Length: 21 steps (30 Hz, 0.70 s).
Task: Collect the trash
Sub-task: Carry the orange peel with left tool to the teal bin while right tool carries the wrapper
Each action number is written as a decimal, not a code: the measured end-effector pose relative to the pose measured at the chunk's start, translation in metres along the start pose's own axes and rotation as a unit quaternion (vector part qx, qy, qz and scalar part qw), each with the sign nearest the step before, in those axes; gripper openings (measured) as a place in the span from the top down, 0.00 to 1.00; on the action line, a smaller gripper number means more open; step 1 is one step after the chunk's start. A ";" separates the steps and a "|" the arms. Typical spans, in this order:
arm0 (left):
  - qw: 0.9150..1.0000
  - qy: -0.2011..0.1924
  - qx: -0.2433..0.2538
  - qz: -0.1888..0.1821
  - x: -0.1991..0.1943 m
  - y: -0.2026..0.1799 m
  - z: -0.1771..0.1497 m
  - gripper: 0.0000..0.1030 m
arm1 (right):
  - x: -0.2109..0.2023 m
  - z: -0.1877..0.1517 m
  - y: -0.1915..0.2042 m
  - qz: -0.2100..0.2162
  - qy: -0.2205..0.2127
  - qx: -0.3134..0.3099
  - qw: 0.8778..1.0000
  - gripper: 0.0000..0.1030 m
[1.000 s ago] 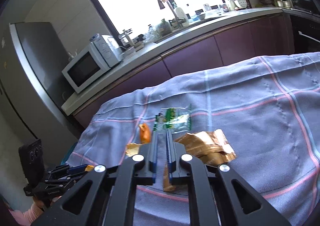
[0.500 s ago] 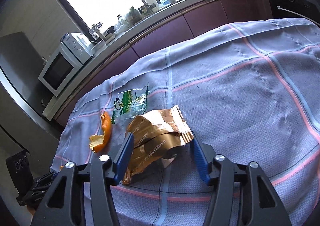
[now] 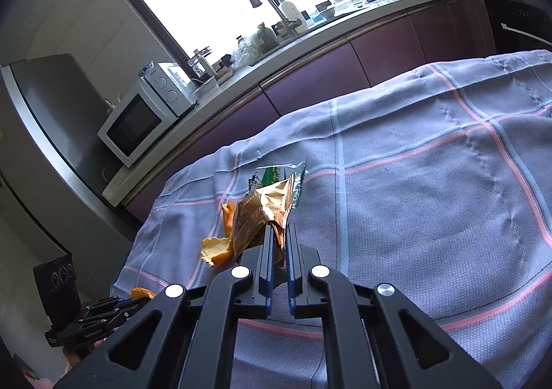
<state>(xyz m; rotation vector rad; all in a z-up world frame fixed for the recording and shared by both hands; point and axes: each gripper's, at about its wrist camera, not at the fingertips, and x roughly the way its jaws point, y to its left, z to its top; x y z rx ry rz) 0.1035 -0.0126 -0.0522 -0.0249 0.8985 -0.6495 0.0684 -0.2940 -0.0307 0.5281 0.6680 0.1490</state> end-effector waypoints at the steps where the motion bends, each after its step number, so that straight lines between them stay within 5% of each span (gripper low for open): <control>1: 1.000 -0.002 0.001 0.000 -0.001 -0.001 0.000 0.92 | -0.003 0.001 0.004 0.003 -0.004 -0.004 1.000 0.95; 11: 1.000 -0.023 0.004 0.007 -0.021 0.002 -0.004 0.92 | -0.022 0.010 0.038 0.040 -0.025 -0.042 0.998 0.95; 21: 0.998 -0.053 0.004 0.030 -0.050 0.010 -0.004 0.92 | 0.001 0.000 0.079 0.087 0.003 -0.072 0.994 0.95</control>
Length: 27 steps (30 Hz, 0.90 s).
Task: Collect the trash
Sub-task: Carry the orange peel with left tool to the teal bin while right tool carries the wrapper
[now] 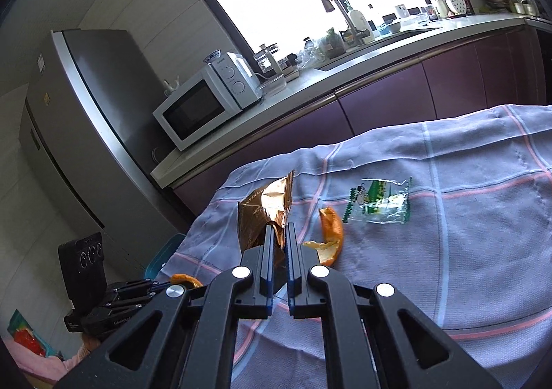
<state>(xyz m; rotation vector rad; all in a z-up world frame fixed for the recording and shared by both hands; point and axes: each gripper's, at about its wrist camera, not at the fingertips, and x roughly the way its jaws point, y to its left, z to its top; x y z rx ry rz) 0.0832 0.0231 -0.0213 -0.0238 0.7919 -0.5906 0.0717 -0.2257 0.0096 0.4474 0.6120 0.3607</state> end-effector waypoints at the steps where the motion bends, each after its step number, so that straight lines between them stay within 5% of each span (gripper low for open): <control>1: 1.000 -0.002 0.000 0.003 -0.003 0.001 0.000 0.92 | 0.004 -0.001 0.003 0.005 0.003 -0.002 1.000 0.95; 27: 0.995 -0.058 -0.052 0.068 -0.078 0.059 -0.008 0.92 | 0.080 -0.004 0.073 0.088 0.063 -0.034 0.994 0.95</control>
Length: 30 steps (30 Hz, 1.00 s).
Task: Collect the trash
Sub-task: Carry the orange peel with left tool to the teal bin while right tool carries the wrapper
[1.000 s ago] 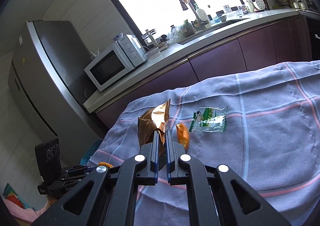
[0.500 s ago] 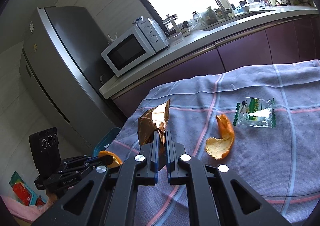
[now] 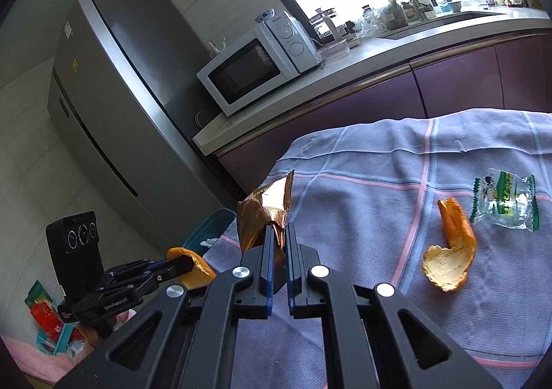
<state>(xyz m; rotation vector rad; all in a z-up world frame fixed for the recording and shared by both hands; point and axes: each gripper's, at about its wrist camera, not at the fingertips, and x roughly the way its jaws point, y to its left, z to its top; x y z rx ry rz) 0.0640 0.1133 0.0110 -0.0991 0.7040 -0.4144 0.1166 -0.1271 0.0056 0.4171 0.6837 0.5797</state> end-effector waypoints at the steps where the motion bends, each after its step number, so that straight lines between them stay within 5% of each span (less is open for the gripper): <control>1: 1.000 -0.002 -0.002 0.002 -0.002 0.003 0.000 0.92 | 0.003 0.000 0.002 0.002 0.002 -0.001 1.000 0.95; 30: 0.995 -0.033 -0.057 0.072 -0.053 0.069 -0.002 0.92 | 0.074 0.016 0.047 0.055 0.045 -0.026 0.997 0.95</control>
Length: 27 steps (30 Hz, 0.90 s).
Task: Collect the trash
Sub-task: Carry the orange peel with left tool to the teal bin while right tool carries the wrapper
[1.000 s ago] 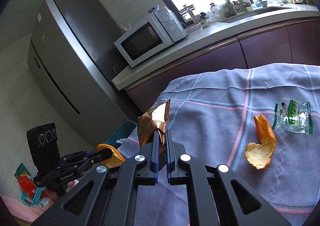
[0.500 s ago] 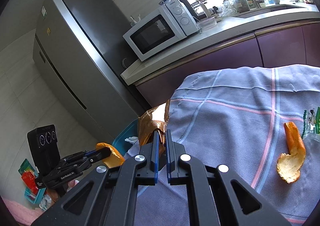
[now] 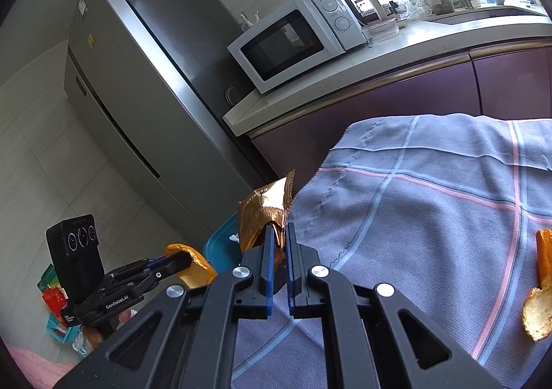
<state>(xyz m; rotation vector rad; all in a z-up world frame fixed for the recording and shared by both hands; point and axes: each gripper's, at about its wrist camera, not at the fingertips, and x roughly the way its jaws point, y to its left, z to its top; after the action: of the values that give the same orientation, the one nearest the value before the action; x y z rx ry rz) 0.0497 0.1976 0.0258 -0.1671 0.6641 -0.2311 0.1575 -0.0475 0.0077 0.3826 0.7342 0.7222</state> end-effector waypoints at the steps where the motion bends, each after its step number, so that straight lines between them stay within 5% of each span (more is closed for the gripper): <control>1: 1.000 -0.001 -0.001 0.002 -0.001 0.002 0.000 0.92 | 0.002 0.001 0.001 0.001 0.001 -0.001 1.000 0.95; 27: 0.997 -0.027 -0.037 0.066 -0.025 0.055 0.009 0.92 | 0.063 0.023 0.033 0.035 0.032 -0.018 0.999 0.95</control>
<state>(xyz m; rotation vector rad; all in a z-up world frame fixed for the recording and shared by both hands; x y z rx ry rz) 0.0451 0.2574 0.0353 -0.1989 0.6283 -0.0755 0.1915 0.0185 0.0124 0.3558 0.7707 0.8165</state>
